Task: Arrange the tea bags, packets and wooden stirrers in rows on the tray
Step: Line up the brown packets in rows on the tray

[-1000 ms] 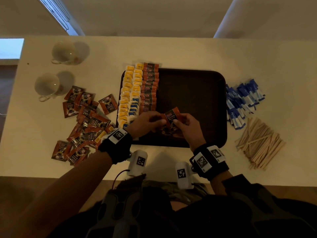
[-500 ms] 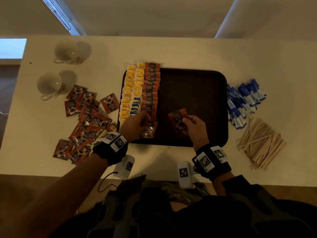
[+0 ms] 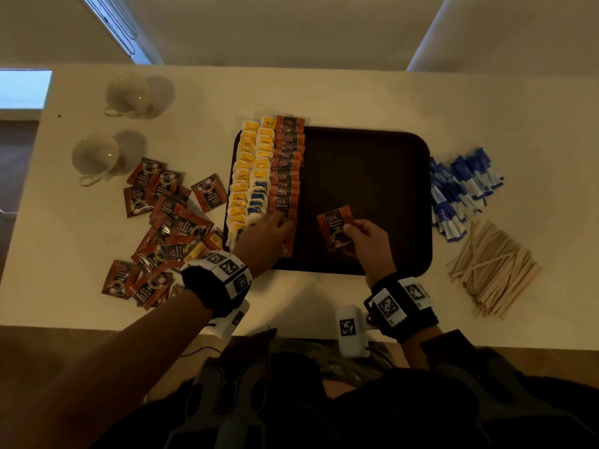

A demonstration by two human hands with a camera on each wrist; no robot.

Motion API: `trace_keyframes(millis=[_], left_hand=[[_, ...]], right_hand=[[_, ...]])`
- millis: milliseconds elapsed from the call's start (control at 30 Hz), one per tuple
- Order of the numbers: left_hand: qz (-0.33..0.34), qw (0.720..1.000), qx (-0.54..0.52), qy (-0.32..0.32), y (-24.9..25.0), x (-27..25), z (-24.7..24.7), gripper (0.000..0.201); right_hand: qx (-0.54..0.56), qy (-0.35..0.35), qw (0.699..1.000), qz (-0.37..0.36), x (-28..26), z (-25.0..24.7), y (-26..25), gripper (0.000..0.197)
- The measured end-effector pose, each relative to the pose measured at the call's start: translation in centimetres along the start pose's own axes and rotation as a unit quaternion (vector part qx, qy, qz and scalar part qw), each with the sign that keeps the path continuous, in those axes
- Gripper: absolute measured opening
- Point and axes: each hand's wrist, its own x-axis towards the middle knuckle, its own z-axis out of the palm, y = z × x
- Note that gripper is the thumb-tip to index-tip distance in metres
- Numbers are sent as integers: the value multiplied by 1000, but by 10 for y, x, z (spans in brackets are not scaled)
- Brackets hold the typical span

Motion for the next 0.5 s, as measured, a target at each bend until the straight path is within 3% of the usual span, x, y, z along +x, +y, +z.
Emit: trace_keyframes(millis=[167, 400, 500], left_hand=[[17, 999, 21, -32, -1, -1, 10, 58], [11, 1000, -10, 0, 0, 5, 9, 54], [16, 999, -21, 20, -1, 10, 5, 49]], right_hand=[[-5, -5, 1000, 1, -1, 1, -1, 15], [-10, -16, 1000, 3, 1, 1, 3, 17], [-35, -37, 999, -2, 2, 1, 8, 9]])
